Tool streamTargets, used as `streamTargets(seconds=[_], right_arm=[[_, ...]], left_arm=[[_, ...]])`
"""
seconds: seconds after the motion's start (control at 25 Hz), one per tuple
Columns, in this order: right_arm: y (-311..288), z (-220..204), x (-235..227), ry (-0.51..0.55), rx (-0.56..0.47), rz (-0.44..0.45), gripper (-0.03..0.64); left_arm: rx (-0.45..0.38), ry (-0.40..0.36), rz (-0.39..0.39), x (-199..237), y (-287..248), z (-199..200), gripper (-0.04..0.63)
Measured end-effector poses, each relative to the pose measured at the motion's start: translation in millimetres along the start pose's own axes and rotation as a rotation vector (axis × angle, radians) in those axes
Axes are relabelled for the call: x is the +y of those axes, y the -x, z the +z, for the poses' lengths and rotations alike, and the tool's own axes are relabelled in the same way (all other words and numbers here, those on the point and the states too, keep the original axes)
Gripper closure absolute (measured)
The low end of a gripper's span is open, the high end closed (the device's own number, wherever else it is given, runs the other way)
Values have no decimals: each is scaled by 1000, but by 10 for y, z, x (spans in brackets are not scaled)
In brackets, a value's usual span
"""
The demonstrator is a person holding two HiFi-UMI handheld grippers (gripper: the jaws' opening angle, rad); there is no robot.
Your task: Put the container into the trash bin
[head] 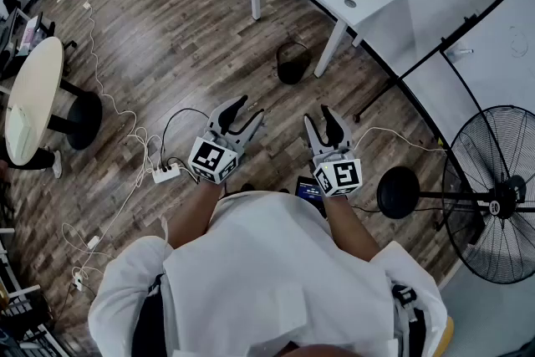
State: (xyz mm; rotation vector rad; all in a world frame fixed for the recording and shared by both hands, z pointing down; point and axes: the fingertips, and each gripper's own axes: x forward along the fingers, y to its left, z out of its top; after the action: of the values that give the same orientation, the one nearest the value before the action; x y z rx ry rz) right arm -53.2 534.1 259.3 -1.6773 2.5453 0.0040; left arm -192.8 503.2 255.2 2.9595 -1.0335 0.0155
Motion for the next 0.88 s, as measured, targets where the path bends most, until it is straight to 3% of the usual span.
streamTargets(seconds=[0.28, 0.6, 0.88], right_arm=[[2, -161, 211, -12, 14, -25, 413], [-222, -150, 452, -19, -44, 44, 414], [-166, -138, 501, 3, -32, 13, 417]], left_arm=[[-14, -9, -10, 98, 201, -19, 396], [-3, -6, 48, 352, 479, -90, 396], [-4, 11, 37, 427, 604, -118, 396]])
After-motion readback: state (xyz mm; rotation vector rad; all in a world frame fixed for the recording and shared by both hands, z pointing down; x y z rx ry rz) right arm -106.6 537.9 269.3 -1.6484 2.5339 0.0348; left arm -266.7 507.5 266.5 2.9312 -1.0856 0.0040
